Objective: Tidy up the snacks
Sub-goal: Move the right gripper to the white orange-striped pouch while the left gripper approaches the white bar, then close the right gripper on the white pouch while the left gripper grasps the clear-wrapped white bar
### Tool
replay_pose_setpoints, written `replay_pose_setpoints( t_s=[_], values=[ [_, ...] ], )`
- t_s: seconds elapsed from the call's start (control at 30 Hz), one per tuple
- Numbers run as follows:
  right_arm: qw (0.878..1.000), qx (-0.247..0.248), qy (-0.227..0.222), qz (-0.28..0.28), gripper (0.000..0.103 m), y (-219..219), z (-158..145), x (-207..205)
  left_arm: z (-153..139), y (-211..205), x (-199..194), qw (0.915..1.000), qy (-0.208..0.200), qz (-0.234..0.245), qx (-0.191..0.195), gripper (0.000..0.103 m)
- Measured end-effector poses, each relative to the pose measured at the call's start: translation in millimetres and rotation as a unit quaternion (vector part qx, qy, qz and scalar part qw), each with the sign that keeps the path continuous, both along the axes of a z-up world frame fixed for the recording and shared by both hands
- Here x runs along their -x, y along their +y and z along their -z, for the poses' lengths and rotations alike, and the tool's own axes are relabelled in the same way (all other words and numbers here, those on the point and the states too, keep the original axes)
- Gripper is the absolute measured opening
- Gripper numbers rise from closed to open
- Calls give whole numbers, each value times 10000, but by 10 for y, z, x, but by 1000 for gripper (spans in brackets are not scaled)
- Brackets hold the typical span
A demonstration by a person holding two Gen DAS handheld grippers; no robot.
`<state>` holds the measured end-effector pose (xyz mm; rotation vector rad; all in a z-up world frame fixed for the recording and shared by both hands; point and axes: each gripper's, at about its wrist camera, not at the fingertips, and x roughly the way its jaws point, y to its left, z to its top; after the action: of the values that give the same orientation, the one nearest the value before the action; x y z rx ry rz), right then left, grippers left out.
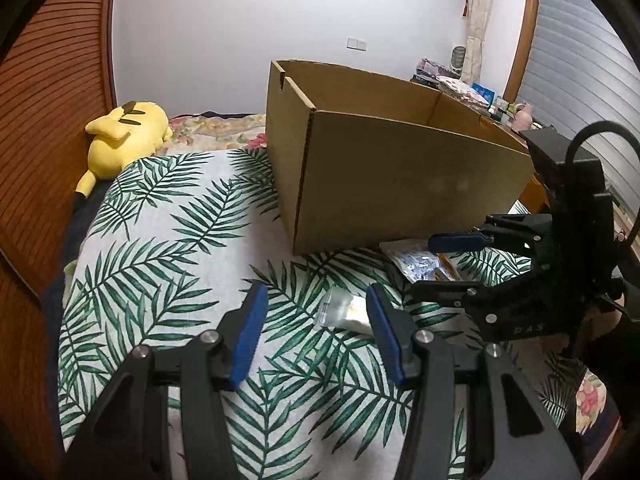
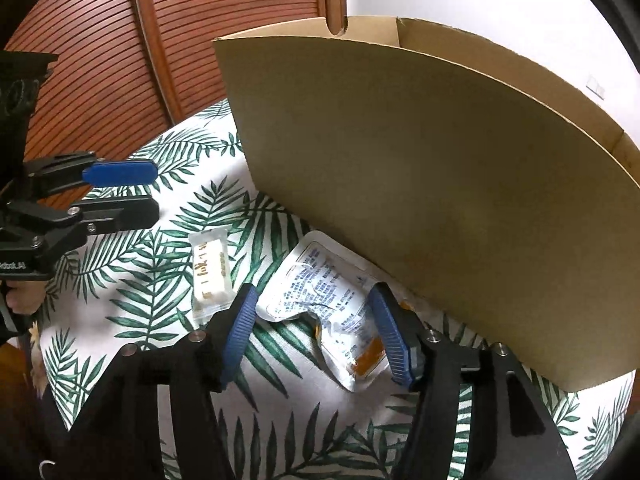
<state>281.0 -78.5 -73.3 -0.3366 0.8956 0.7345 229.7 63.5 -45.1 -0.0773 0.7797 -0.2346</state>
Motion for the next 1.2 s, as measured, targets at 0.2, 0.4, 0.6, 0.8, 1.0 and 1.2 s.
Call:
replay_pose_setpoints(
  t_s=[0.2,0.4,0.6,0.8,1.0,1.2],
  values=[
    [9988,365,-214,-230,64,39,83,68,7,26,28,10000,10,-23,15,51],
    [9992,266,-64,-301,70,-82,88,78,23,53,20,10000,37,-52,60,51],
    [9990,211,98,-379,70,-138,63,205,35,23,19,10000,49,-23,67,51],
    [9988,-71,304,-384,69,-236,-2,325,59,-37,27,10000,95,23,19,51],
    [9989,-292,192,-326,69,-392,-189,389,53,-45,48,9999,99,41,14,51],
    [9994,67,28,-352,69,-425,-144,441,56,-50,61,9999,117,56,14,51]
  ],
)
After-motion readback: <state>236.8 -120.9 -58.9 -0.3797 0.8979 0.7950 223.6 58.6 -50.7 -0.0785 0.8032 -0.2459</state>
